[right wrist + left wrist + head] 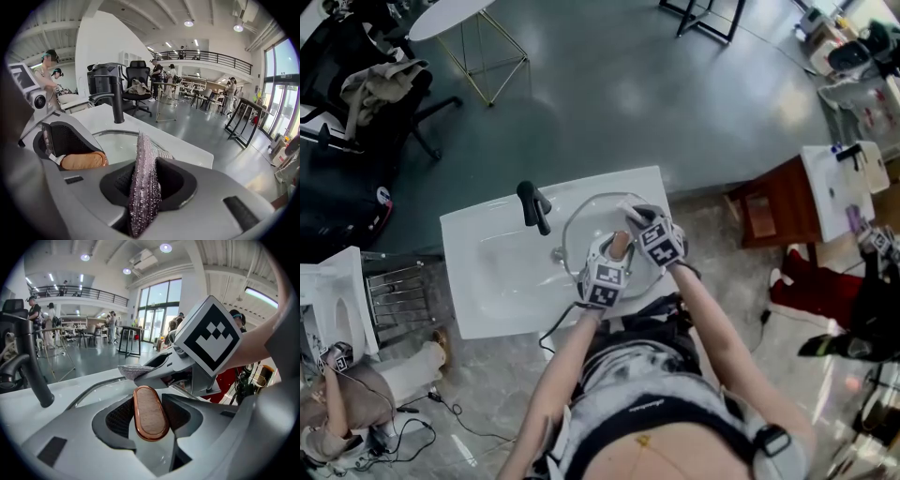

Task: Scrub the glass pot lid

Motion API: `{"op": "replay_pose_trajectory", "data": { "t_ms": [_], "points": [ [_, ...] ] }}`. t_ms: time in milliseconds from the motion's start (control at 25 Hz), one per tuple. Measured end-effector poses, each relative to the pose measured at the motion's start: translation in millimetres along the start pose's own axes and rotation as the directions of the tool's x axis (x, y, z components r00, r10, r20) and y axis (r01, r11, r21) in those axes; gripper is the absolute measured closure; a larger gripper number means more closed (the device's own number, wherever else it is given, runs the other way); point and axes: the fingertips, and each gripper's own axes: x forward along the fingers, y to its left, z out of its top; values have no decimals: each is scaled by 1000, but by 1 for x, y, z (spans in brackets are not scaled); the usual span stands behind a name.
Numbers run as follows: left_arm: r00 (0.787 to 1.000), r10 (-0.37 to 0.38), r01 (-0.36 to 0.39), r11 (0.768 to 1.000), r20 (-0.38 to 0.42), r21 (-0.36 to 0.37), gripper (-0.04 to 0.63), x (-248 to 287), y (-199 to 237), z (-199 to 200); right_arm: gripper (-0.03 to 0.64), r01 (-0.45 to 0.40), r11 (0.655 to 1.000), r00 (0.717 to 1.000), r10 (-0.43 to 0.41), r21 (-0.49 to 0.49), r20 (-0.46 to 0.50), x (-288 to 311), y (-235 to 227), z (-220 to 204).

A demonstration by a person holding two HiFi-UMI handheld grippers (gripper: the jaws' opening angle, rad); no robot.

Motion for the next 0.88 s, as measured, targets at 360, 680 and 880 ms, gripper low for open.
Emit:
{"op": "replay_pose_trajectory", "data": {
  "t_ms": [360,680,880],
  "points": [
    [1000,7,-7,1000,3,4,408,-1,2,1,523,-79,993,997,80,-87,3,15,13,20],
    [1000,15,-15,1000,14,4,408,5,3,-1,523,-178,975,984,179,-136,-6,25,20,29],
    [1000,18,-18,1000,11,5,408,6,3,-2,523,-244,955,970,243,-170,-25,31,27,37]
  ]
}}
